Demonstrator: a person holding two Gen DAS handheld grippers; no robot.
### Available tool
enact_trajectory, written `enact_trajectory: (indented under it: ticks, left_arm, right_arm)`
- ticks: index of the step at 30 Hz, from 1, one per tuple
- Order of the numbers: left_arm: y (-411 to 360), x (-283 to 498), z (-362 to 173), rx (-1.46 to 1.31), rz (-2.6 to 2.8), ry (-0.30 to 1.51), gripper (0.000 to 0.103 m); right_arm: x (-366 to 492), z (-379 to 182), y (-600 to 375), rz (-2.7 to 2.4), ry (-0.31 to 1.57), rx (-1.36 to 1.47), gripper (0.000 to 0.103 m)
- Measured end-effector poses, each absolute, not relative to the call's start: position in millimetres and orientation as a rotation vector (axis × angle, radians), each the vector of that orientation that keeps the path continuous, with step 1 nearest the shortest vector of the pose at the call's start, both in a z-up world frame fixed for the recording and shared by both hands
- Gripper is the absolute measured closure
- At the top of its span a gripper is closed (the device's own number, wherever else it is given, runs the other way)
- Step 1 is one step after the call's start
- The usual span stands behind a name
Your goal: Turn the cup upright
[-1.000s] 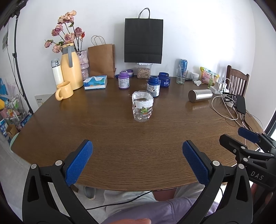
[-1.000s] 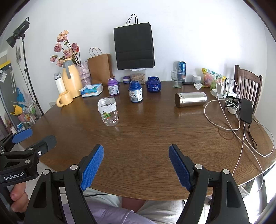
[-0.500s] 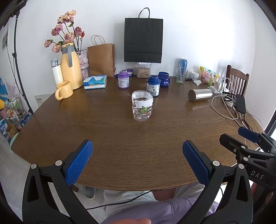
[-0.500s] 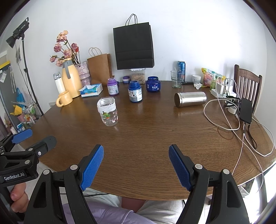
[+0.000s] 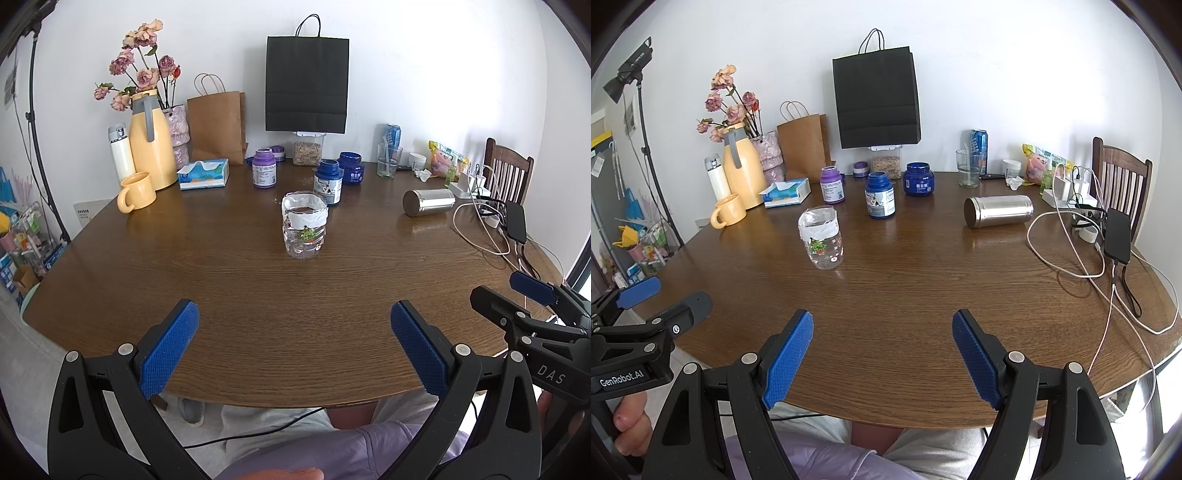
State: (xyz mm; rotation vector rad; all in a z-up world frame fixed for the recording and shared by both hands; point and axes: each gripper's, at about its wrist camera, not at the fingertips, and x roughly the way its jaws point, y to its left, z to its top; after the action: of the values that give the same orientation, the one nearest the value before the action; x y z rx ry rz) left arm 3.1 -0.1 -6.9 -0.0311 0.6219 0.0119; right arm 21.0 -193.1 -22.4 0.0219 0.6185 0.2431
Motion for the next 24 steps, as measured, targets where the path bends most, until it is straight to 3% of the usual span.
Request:
enact_trajectory:
  ticks: [24]
  left_arm:
    - [-2.2, 5.2, -12.2, -0.031, 0.005, 0.635, 0.0]
  right_arm:
    - [21.4, -25.7, -192.1, 0.24, 0.628, 0.023, 0.022]
